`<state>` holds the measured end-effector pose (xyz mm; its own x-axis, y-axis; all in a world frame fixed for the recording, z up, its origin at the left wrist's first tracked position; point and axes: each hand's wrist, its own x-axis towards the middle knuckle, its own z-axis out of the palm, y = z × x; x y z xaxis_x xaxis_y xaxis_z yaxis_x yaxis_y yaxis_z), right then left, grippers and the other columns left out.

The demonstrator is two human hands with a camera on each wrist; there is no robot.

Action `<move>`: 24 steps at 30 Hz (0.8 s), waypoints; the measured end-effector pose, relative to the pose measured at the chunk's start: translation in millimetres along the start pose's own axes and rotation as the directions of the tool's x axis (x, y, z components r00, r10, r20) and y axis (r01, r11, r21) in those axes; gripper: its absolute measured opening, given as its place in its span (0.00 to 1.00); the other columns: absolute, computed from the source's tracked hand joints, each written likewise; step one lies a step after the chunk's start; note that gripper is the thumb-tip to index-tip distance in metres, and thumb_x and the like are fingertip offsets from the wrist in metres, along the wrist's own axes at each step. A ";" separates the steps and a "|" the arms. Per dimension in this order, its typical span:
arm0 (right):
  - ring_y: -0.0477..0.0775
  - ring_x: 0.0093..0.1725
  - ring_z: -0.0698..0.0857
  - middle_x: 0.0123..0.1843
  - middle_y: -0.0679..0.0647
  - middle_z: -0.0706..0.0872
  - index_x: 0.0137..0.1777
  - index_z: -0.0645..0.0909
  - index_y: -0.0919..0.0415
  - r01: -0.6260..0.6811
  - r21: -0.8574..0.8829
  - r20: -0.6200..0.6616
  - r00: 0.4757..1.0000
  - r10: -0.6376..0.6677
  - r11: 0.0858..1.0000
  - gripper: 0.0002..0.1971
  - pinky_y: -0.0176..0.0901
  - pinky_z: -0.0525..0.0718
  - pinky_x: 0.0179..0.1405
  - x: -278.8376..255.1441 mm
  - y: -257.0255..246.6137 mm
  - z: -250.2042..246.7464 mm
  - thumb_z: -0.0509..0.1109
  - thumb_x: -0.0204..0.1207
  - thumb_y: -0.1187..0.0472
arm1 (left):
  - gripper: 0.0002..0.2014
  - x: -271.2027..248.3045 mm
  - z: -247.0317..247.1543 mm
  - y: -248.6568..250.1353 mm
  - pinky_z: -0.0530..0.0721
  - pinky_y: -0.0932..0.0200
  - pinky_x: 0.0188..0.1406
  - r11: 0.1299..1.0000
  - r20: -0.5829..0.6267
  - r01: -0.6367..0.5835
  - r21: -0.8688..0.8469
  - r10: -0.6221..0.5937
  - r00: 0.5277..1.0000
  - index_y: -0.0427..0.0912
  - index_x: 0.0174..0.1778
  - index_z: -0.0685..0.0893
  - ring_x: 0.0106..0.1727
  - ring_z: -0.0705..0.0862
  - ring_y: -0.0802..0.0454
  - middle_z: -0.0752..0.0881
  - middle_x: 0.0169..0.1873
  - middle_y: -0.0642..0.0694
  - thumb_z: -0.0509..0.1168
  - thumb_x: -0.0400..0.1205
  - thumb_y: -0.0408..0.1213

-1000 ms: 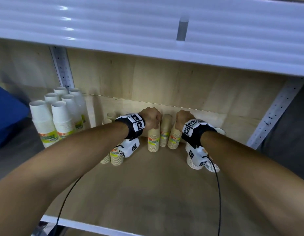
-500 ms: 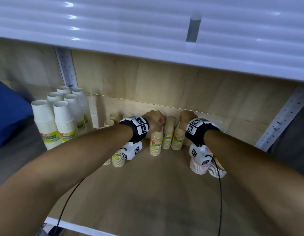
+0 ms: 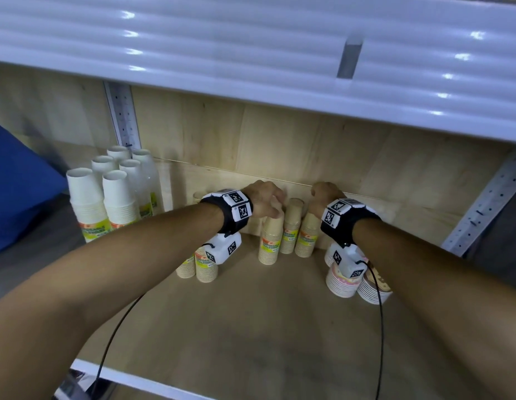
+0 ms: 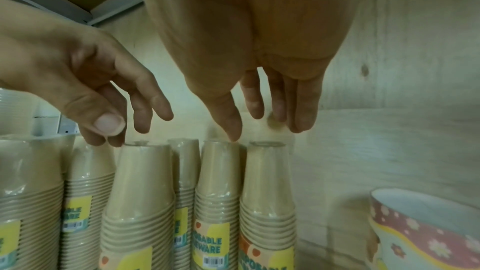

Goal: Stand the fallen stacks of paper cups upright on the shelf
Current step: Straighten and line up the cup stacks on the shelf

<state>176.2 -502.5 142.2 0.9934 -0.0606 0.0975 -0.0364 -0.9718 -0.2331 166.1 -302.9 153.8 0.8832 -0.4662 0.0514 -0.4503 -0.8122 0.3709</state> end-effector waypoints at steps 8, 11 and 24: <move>0.60 0.58 0.81 0.62 0.58 0.80 0.60 0.79 0.60 0.125 -0.008 -0.045 0.991 -0.126 0.992 0.15 0.45 0.81 0.53 -12.2 -61.9 -18.1 0.69 0.75 0.56 | 0.19 -23.4 -46.7 -25.1 0.77 0.59 0.49 0.989 -0.054 0.125 0.079 -0.120 0.991 0.51 0.63 0.83 0.50 0.79 0.51 0.77 0.50 0.52 0.74 0.78 0.49; 0.60 0.54 0.84 0.58 0.56 0.83 0.57 0.82 0.56 0.177 0.012 -0.048 0.983 -0.177 0.984 0.13 0.46 0.84 0.52 -21.8 -94.9 -14.4 0.69 0.74 0.54 | 0.16 -38.1 -61.0 -39.5 0.81 0.56 0.48 0.980 -0.050 0.182 0.086 -0.178 0.983 0.49 0.60 0.84 0.49 0.81 0.50 0.78 0.52 0.50 0.75 0.77 0.45; 0.55 0.54 0.86 0.55 0.51 0.87 0.50 0.88 0.51 0.409 0.065 0.192 0.890 -0.414 0.910 0.08 0.43 0.85 0.55 -59.0 -202.5 8.9 0.74 0.72 0.53 | 0.12 -94.8 -77.5 -90.4 0.82 0.59 0.48 0.929 0.048 0.298 0.218 -0.315 0.948 0.44 0.56 0.90 0.54 0.86 0.48 0.89 0.54 0.47 0.73 0.77 0.35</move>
<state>126.0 -300.2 175.1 0.9199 0.3921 -0.0029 0.3805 -0.8944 -0.2352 133.3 -158.1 187.3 0.9728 -0.2028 -0.1123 -0.1839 -0.9701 0.1582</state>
